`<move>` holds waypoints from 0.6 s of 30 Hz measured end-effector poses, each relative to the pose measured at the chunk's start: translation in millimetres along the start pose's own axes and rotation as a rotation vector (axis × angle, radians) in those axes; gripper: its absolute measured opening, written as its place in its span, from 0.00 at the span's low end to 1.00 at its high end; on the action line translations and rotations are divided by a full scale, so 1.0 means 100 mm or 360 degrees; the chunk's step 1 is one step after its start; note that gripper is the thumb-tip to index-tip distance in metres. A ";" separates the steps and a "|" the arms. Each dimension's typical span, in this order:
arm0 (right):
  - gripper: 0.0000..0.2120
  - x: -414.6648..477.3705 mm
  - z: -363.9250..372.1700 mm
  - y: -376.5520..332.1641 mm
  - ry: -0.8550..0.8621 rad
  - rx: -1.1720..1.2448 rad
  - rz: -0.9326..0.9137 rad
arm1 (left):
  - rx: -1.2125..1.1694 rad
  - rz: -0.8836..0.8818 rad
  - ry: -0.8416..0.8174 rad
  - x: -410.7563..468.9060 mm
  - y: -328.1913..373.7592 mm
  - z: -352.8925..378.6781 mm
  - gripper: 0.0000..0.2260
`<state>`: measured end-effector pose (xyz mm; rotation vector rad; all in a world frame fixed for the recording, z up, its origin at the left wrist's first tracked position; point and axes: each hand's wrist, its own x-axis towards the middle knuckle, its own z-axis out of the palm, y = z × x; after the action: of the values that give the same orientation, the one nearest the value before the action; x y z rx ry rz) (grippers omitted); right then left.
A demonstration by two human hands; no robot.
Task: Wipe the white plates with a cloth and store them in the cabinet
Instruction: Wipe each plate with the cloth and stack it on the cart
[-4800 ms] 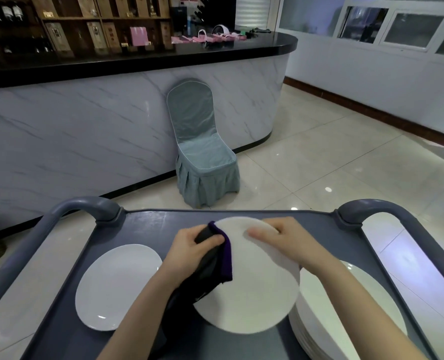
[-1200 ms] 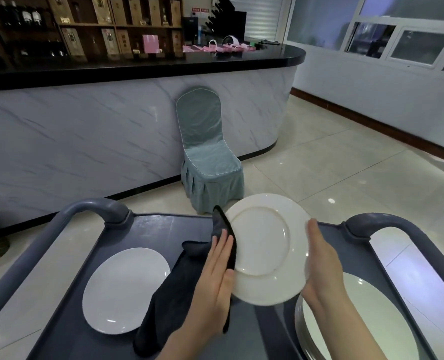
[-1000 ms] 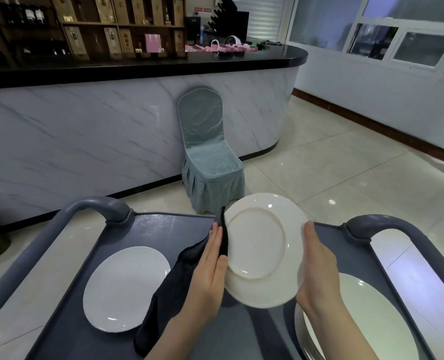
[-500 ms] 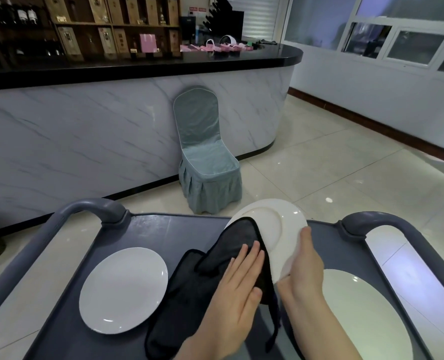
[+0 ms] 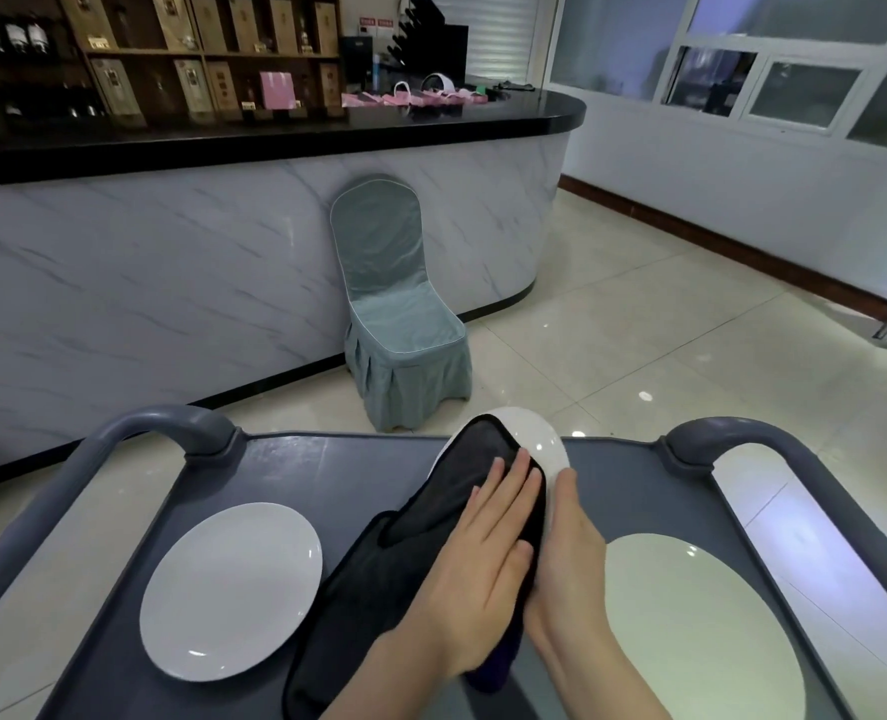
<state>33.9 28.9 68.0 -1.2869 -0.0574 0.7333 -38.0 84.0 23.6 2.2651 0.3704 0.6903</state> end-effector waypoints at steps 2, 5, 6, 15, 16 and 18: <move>0.17 -0.06 0.01 0.07 -0.0009 -0.0050 -0.0052 | 0.0023 -0.0016 0.0006 0.09 0.00 -0.03 0.24; 0.18 -0.10 0.01 0.12 -0.0001 -0.0099 -0.0034 | -0.0011 -0.0093 0.0030 0.17 -0.03 -0.08 0.23; 0.18 -0.08 0.01 0.10 0.0017 -0.0108 -0.0026 | -0.0010 -0.0099 0.0031 0.17 -0.03 -0.08 0.23; 0.23 0.09 -0.02 -0.05 -0.0001 -0.0269 -0.0113 | 0.0196 -0.0002 0.0015 -0.02 0.00 0.06 0.25; 0.22 0.06 -0.01 -0.01 -0.0017 -0.0283 -0.0119 | 0.0182 -0.0030 0.0018 0.07 0.01 0.04 0.25; 0.20 0.01 0.00 0.05 -0.0038 -0.0301 -0.0139 | 0.0078 -0.0105 0.0032 0.22 -0.01 -0.02 0.23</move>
<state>32.9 29.7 62.9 -1.4461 -0.2055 0.6802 -21.5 96.0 32.4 2.2823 0.4746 0.6769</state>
